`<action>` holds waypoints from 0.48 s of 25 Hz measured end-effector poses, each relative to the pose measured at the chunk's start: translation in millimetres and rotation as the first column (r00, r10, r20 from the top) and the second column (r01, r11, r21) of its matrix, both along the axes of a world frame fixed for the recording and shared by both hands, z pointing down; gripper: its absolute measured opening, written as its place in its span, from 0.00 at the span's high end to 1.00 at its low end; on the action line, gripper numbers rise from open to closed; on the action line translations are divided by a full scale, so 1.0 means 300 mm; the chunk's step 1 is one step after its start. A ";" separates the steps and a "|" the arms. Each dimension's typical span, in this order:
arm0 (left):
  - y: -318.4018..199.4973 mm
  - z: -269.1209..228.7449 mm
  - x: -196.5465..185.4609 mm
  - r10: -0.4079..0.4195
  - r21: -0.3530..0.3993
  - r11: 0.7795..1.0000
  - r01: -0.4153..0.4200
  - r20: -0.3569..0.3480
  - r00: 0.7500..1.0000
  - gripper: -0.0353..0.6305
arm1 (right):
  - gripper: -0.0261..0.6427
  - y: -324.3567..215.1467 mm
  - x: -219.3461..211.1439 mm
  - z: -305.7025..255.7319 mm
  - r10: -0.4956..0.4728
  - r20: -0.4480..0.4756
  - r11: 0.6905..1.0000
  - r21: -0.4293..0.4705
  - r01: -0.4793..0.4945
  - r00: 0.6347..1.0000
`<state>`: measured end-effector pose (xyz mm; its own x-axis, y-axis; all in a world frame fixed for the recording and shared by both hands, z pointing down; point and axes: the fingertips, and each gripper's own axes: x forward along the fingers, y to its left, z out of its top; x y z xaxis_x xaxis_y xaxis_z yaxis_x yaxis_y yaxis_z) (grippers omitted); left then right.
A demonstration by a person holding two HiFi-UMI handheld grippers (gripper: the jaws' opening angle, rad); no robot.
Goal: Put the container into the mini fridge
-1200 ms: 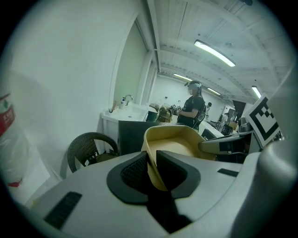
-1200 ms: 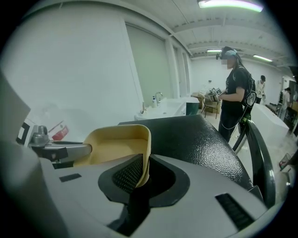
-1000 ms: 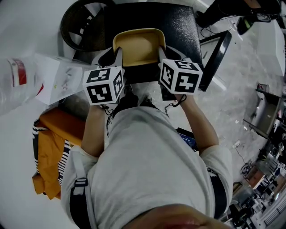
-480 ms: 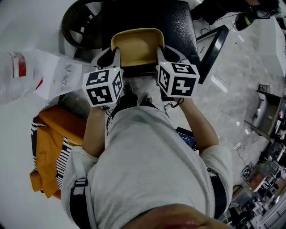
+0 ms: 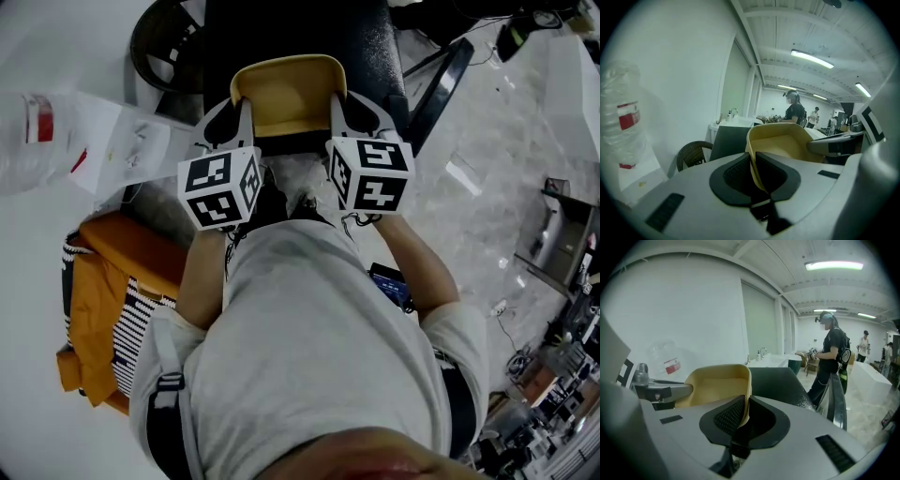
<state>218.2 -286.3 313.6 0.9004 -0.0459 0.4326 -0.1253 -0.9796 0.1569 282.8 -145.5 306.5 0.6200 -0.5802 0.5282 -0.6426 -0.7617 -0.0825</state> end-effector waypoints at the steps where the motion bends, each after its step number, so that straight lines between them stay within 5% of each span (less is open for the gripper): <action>1: 0.015 -0.001 -0.009 -0.003 0.004 1.000 0.003 -0.009 1.000 0.88 | 0.88 0.015 -0.008 -0.005 -0.001 -0.015 1.000 -0.001 0.001 1.000; 12: 0.169 0.012 -0.137 -0.037 0.001 0.999 0.037 -0.022 0.999 0.88 | 0.88 0.164 -0.130 0.002 -0.042 -0.021 0.999 0.014 0.042 0.999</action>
<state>177.0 -235.8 317.2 0.9075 -0.0795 0.4124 -0.1576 -0.9747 0.1587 243.8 -96.3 307.0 0.6056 -0.6135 0.5068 -0.6755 -0.7330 -0.0801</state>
